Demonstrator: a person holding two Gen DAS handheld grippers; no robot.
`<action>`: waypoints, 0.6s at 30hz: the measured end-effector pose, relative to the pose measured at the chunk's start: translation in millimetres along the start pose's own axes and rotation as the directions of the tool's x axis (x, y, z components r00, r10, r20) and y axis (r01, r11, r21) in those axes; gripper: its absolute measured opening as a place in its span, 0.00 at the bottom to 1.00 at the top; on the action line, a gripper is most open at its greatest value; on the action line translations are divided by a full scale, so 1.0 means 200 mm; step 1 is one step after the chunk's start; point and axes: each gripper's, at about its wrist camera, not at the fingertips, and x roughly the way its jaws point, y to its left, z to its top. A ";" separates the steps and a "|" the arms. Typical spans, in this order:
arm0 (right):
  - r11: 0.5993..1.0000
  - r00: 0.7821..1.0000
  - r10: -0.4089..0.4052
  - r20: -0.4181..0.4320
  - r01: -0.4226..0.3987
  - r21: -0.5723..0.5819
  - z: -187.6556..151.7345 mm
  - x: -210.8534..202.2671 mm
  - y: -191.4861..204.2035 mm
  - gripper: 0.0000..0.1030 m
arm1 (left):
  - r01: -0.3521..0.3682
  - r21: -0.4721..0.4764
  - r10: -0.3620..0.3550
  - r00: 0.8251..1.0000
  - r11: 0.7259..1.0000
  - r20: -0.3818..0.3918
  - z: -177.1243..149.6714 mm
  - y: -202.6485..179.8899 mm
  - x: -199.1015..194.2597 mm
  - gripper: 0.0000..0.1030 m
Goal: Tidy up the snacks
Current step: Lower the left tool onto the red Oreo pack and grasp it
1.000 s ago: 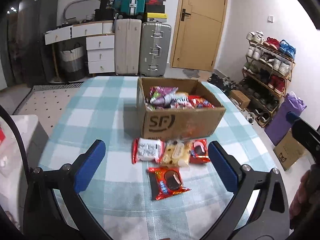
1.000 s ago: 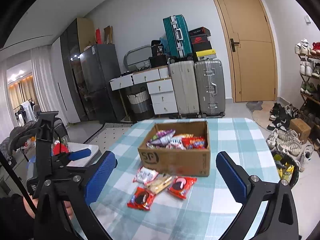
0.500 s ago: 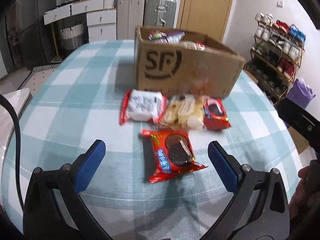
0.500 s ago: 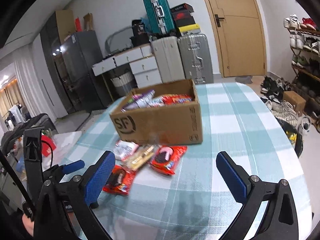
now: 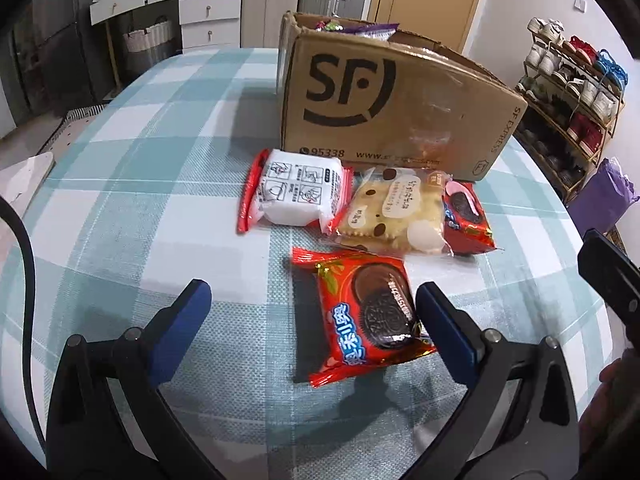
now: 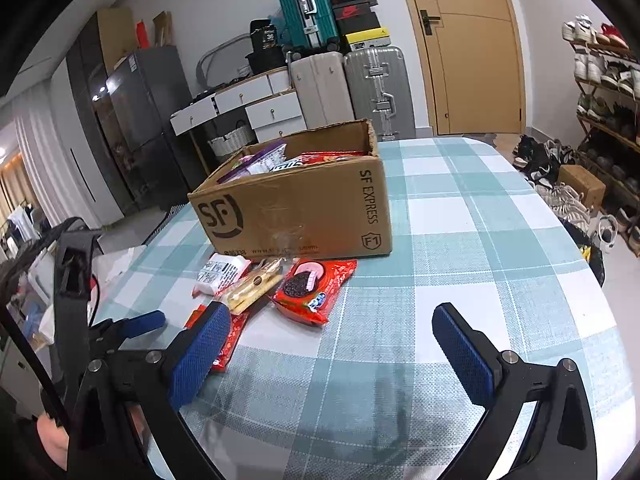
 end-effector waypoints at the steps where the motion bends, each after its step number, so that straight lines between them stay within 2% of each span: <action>1: 1.000 1.000 0.003 0.002 -0.003 -0.009 0.00 -0.01 0.01 1.00 | 0.002 0.006 -0.002 1.000 1.000 -0.005 0.00 -0.01 0.01 0.99; 5: 1.000 1.000 0.005 0.000 -0.005 -0.014 -0.01 -0.01 0.02 1.00 | 0.019 0.011 -0.019 1.000 1.000 -0.016 0.01 -0.02 0.03 0.96; 8: 1.000 1.000 -0.001 -0.005 0.001 -0.017 -0.02 -0.01 0.02 1.00 | 0.013 0.006 -0.013 1.000 1.000 -0.008 0.02 -0.01 0.03 0.87; 11: 1.000 1.000 -0.005 -0.014 0.004 -0.015 -0.02 0.00 0.01 1.00 | 0.020 -0.002 -0.020 1.000 1.000 0.003 0.01 0.02 0.01 0.76; 14: 1.000 1.000 -0.008 -0.022 0.008 -0.012 -0.03 0.00 0.01 1.00 | 0.039 -0.002 -0.039 0.999 0.999 0.005 0.00 0.04 -0.02 0.54; 15: 1.000 1.000 -0.010 -0.024 0.010 -0.010 -0.03 0.01 0.01 1.00 | 0.047 -0.007 -0.047 0.999 0.999 0.001 0.00 0.05 -0.02 0.42; 18: 1.000 0.999 -0.018 -0.029 0.018 -0.013 -0.03 0.02 0.01 1.00 | 0.069 -0.014 -0.069 0.998 0.998 -0.009 0.00 0.07 -0.03 0.42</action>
